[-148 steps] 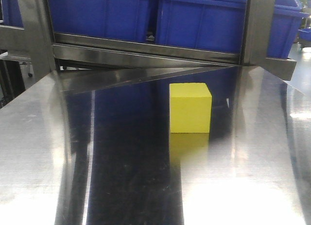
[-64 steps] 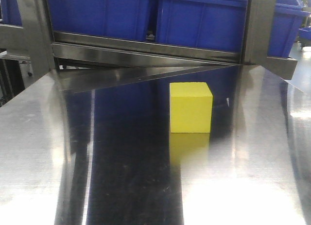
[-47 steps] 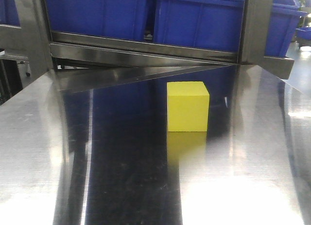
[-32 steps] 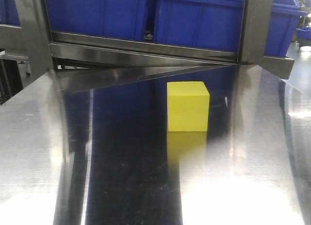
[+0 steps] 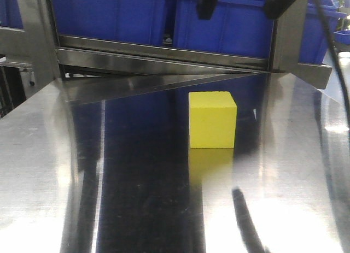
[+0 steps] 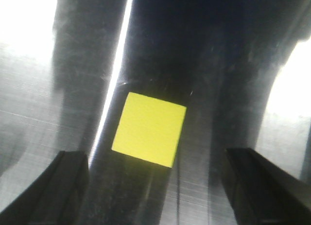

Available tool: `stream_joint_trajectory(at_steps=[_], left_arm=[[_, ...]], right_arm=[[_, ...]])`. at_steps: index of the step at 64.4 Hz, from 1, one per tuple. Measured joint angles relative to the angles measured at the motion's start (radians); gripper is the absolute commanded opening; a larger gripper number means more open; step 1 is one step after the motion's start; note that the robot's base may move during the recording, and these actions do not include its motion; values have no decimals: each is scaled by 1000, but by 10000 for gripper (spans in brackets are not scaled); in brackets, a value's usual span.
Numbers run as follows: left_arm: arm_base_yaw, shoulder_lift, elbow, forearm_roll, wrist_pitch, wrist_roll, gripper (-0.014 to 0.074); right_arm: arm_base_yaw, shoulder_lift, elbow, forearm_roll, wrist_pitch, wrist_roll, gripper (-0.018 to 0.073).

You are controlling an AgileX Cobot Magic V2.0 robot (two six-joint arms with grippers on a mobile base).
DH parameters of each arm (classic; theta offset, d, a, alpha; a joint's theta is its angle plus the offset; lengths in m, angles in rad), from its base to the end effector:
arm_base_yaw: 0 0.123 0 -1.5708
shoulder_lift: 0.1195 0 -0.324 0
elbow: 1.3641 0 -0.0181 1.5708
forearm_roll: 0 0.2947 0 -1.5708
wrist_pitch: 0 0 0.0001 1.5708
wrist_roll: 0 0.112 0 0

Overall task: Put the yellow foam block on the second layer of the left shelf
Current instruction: 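Lower the open right gripper over the yellow foam cube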

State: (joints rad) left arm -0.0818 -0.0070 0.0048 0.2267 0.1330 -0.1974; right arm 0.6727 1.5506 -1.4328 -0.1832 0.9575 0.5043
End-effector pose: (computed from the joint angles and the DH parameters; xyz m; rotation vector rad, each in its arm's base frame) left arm 0.0818 -0.0033 0.1991 0.0649 1.6097 -0.0181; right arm 0.3145 0.2292 0.3624 -0.2915 2.5341 0.2315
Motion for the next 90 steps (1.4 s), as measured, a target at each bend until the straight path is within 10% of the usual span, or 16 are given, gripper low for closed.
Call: stream_joint_trajectory(at_steps=[21, 78, 90], left_arm=[[0, 0, 0, 0, 0, 0, 136], [0, 0, 0, 0, 0, 0, 136], [0, 0, 0, 0, 0, 0, 136]], right_arm=[[49, 180, -80, -60, 35, 180, 623], [28, 330, -3, -78, -54, 248, 618], [24, 334, 8, -78, -98, 248, 437]])
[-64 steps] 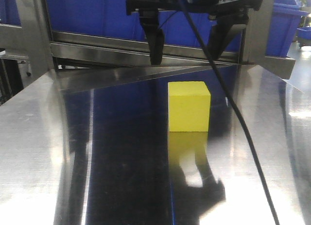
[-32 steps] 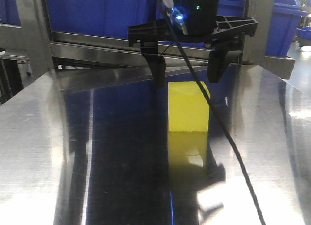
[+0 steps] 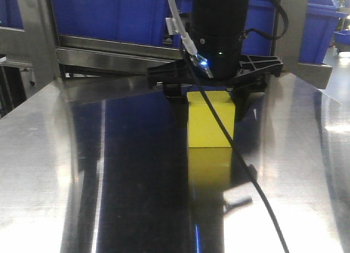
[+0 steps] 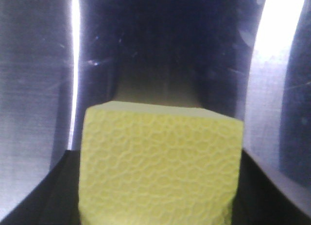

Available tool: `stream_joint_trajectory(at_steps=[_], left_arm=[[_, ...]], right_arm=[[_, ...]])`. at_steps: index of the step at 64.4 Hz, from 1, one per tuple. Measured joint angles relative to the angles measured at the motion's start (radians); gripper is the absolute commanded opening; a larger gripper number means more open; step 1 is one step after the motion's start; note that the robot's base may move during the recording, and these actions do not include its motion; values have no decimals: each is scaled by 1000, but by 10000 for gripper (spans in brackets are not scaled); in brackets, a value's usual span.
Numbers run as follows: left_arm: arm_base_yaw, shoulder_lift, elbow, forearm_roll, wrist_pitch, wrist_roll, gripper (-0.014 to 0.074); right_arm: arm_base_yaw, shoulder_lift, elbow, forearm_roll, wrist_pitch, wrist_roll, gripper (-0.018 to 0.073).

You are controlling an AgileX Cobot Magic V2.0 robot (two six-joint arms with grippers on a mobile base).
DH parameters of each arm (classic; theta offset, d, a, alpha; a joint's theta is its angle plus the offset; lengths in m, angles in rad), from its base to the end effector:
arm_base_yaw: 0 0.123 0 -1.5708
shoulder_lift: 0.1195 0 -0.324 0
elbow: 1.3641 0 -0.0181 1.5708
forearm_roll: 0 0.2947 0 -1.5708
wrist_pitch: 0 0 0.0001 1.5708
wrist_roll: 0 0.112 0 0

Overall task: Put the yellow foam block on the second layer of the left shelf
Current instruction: 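Lower the open right gripper over the yellow foam cube, then close the right gripper on the yellow foam cube and lift it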

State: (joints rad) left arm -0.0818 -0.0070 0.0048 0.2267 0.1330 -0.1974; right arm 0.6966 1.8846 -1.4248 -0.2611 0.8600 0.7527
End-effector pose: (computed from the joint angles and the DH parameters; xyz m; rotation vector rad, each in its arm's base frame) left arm 0.0818 -0.0033 0.1991 0.0649 1.6097 -0.0181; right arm 0.3632 0.2753 0.2236 -0.1110 2.7379 0.0758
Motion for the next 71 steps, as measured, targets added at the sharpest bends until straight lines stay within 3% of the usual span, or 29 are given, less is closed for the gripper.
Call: stream_joint_trajectory(at_steps=[9, 20, 33, 48, 64, 71], left_arm=[[0, 0, 0, 0, 0, 0, 136], [0, 0, 0, 0, 0, 0, 136], [0, 0, 0, 0, 0, 0, 136], [0, 0, 0, 0, 0, 0, 136], [0, 0, 0, 0, 0, 0, 136], [0, 0, 0, 0, 0, 0, 136]], right_arm=[[-11, 0, 0, 0, -19, 0, 334], [-22, -2, 0, 0, -51, -9, 332], [-45, -126, 78, -2, -220, -151, 332], [-180, -392, 343, -8, -385, -226, 332], [-352, -738, 632, -20, -385, -320, 332], [-377, -907, 739, -22, -361, -359, 332]])
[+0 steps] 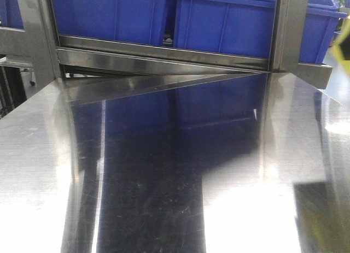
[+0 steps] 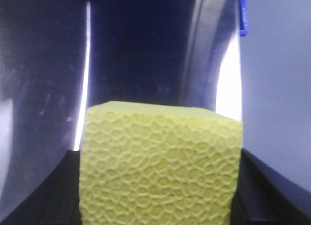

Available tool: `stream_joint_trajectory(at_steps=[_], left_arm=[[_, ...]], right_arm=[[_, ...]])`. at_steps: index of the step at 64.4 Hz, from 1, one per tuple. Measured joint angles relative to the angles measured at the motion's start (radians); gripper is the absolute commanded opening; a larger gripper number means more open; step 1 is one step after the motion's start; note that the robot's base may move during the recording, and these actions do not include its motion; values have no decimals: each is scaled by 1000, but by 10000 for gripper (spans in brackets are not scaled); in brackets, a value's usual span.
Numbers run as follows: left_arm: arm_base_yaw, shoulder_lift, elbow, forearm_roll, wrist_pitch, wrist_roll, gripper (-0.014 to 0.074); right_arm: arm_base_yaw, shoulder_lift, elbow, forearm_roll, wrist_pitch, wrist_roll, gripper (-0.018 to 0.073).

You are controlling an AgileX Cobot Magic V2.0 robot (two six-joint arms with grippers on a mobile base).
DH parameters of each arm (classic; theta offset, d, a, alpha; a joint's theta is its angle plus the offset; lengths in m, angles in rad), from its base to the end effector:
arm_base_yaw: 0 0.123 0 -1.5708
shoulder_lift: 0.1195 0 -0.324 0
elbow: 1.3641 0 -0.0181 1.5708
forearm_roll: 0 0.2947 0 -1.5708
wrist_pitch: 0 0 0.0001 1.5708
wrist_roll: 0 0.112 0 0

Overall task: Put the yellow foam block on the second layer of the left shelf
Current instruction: 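Close the right gripper on the yellow foam cube and lift it, then drive the base away from the table holding the cube in the right gripper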

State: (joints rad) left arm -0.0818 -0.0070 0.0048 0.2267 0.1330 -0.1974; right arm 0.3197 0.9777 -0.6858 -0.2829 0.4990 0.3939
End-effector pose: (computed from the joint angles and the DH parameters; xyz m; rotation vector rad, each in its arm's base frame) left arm 0.0818 -0.0033 0.1991 0.0649 1.6097 -0.0181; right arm 0.2233 0.0581 0.2987 -0.1263 2.2486 0.0978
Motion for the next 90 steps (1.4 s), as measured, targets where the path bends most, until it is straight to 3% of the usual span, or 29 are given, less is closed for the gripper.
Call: stream_joint_trajectory(at_steps=[16, 41, 90], left_arm=[[0, 0, 0, 0, 0, 0, 136], [0, 0, 0, 0, 0, 0, 136], [0, 0, 0, 0, 0, 0, 136]], right_arm=[[-2, -430, 179, 0, 46, -39, 332], [-2, -834, 200, 0, 144, -42, 332], [-2, -907, 200, 0, 119, -44, 332]])
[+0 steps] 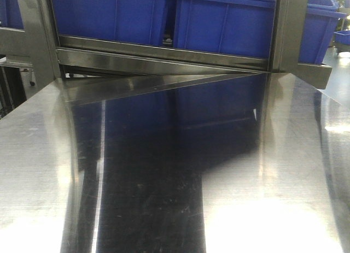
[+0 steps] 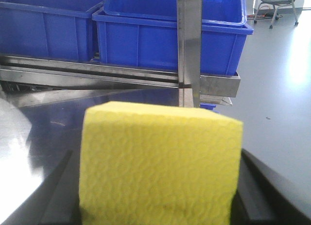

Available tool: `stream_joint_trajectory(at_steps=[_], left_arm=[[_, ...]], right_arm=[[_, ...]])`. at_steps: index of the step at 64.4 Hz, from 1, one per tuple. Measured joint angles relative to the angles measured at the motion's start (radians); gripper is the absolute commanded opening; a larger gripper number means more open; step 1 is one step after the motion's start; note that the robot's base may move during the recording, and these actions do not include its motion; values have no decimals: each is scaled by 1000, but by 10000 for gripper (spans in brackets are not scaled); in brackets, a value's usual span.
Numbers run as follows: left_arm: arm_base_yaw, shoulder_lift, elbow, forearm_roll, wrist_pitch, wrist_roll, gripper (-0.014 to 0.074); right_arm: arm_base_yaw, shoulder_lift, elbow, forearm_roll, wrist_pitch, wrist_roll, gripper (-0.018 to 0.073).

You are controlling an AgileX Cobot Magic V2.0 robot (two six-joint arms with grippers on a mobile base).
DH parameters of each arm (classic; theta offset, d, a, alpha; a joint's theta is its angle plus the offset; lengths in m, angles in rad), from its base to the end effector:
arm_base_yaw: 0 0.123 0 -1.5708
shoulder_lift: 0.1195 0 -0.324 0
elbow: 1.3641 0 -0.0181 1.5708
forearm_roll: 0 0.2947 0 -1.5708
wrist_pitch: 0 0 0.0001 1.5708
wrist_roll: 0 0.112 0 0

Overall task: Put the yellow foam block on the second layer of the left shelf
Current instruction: 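Drive the base away from the table holding the cube in the right gripper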

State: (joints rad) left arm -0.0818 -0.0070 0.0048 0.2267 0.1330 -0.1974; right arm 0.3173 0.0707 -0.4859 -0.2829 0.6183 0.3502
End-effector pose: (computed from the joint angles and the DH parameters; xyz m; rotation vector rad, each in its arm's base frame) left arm 0.0818 -0.0033 0.1991 0.0649 1.6097 -0.0181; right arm 0.0450 -0.0043 0.3312 -0.0435 1.6694 0.1936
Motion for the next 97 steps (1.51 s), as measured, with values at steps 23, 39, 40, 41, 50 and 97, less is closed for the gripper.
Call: stream_joint_trajectory(at_steps=[23, 39, 40, 41, 50, 97], left_arm=[[0, 0, 0, 0, 0, 0, 136], [0, 0, 0, 0, 0, 0, 136], [0, 0, 0, 0, 0, 0, 136], [0, 0, 0, 0, 0, 0, 136], [0, 0, 0, 0, 0, 0, 136], [0, 0, 0, 0, 0, 0, 136]], right_arm=[[0, 0, 2, 0, 0, 0, 332], [0, 0, 2, 0, -1, 0, 332], [0, 0, 2, 0, -1, 0, 332], [0, 0, 2, 0, -1, 0, 332], [0, 0, 2, 0, -2, 0, 332], [0, 0, 2, 0, -2, 0, 332]])
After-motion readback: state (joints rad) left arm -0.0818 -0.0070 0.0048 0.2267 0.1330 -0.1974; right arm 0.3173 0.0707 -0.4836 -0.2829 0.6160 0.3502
